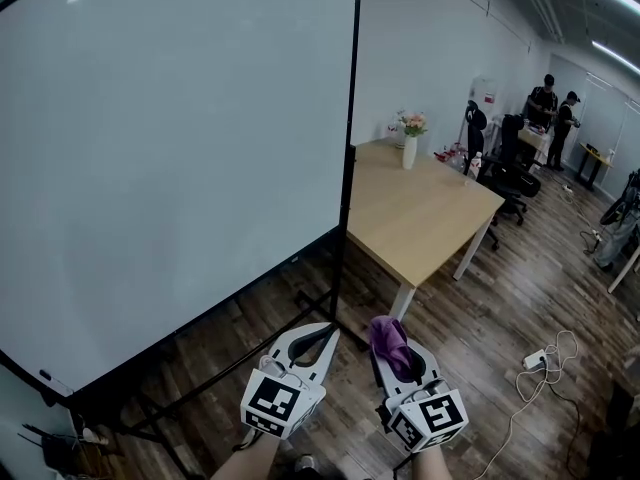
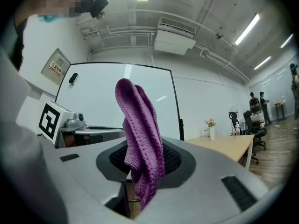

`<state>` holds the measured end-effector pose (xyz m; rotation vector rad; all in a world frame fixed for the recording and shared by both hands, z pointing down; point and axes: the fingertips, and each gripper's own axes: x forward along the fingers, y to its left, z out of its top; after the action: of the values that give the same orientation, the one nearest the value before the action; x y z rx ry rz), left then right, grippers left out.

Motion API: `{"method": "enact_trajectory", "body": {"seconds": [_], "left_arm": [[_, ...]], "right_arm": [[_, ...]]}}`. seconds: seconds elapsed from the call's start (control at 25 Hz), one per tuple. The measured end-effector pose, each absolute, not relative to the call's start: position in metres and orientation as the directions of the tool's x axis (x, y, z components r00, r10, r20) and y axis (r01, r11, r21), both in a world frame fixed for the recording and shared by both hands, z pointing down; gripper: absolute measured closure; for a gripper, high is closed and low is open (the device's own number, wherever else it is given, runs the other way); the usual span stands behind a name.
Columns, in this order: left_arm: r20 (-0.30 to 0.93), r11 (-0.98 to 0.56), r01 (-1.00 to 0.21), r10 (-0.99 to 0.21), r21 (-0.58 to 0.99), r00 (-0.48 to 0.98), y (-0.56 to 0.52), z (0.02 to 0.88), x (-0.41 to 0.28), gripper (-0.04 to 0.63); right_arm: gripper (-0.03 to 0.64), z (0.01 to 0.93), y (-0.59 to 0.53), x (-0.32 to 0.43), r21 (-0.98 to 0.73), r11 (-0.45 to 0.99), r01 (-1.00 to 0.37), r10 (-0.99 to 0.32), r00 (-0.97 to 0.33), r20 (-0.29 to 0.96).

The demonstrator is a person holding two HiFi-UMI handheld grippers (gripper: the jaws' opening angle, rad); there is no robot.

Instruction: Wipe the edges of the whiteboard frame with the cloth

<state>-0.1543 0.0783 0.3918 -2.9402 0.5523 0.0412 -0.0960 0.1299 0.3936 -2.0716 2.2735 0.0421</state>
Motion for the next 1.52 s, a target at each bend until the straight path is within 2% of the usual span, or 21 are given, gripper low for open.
{"method": "enact_trajectory", "body": {"seconds": [0.8,1.52], "left_arm": [[-0.060,-0.953,-0.257,-0.250,-0.163,0.966,0.025,0.390,-0.134,0.577],[-0.064,-0.920,-0.366,-0.360,-0.138,0.931,-0.029,0.384,-0.057,0.577]], "right_arm": [[0.508,0.394,0.077,-0.082,-0.029,-0.004,-1.000,-0.997,0.006,-0.077],[0.508,0.389,0.014,0.002,-0.035,0.108,-0.994,-0.992,-0.105,-0.066]]}}
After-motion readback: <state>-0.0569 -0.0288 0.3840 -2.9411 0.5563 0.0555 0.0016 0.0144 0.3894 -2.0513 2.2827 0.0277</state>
